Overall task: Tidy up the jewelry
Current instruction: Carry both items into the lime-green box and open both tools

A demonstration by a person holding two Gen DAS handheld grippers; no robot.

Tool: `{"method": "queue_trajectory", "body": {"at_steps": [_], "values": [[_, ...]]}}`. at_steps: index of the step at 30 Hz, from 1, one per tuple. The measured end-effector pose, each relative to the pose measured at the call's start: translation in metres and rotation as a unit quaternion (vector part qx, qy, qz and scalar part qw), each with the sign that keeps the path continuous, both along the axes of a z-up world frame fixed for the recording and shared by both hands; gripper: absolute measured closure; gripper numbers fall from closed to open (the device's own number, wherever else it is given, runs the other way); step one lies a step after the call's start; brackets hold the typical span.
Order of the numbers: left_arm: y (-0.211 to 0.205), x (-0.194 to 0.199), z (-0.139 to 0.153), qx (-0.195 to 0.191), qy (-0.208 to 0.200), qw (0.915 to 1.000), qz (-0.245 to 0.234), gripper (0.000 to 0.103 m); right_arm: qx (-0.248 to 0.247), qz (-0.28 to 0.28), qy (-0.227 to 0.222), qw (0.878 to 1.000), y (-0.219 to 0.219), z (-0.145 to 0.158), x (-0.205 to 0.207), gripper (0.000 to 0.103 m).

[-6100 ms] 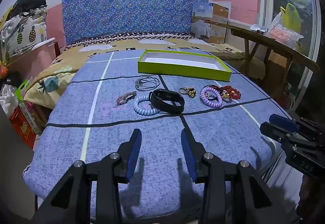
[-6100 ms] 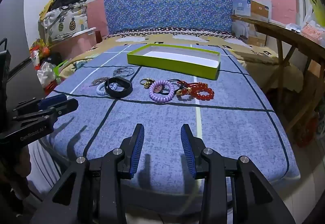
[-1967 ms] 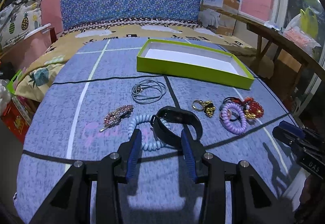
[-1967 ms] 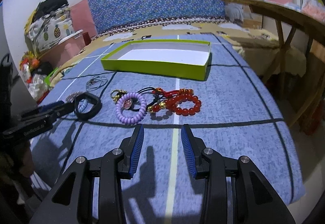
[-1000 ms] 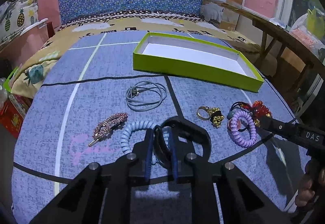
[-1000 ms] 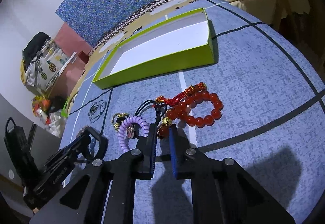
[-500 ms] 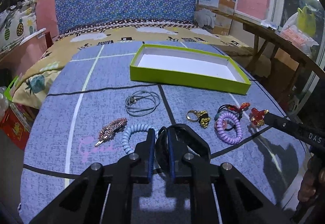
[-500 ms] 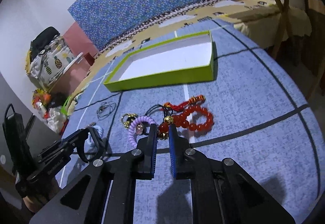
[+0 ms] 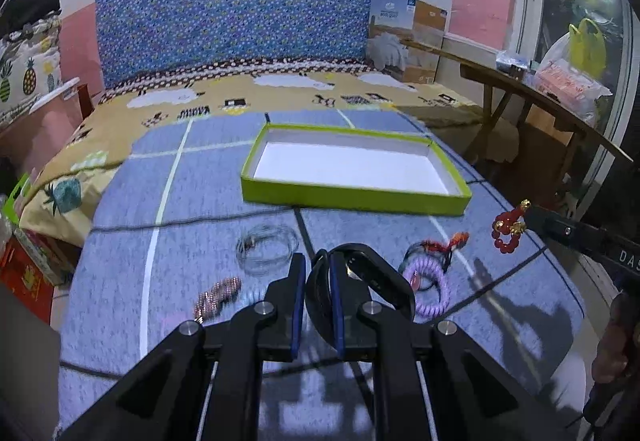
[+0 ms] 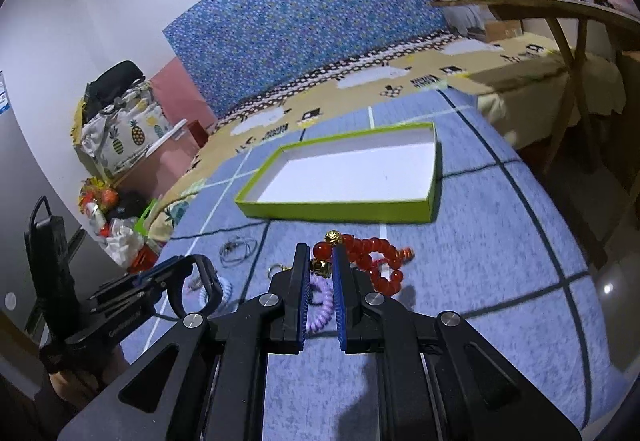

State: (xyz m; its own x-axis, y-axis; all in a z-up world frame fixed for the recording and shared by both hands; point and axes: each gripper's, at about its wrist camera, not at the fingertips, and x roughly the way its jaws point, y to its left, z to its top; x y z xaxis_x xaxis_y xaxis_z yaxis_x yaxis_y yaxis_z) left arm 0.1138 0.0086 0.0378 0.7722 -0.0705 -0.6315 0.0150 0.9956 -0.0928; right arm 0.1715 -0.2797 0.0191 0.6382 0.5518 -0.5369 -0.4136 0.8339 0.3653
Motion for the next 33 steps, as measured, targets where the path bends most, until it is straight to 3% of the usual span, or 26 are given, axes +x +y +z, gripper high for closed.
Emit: {"method": "queue_trajectory", "body": {"at_steps": [14,25,33], "values": [[0.014,0.087,0.023,0.029,-0.022,0.9993,0.009,0.091,-0.041,0.002,-0.035,0.999,0.017,0.016,0.086,0.092],[0.023,0.164,0.0,0.047,0.005,0.9988,0.012,0.091,-0.04,0.007,0.003,0.999,0.021,-0.005,0.165,0.092],[0.022,0.193,-0.03,0.058,0.042,0.9973,0.015,0.09,-0.082,0.002,0.037,0.996,0.03,-0.036,0.194,0.092]]}}
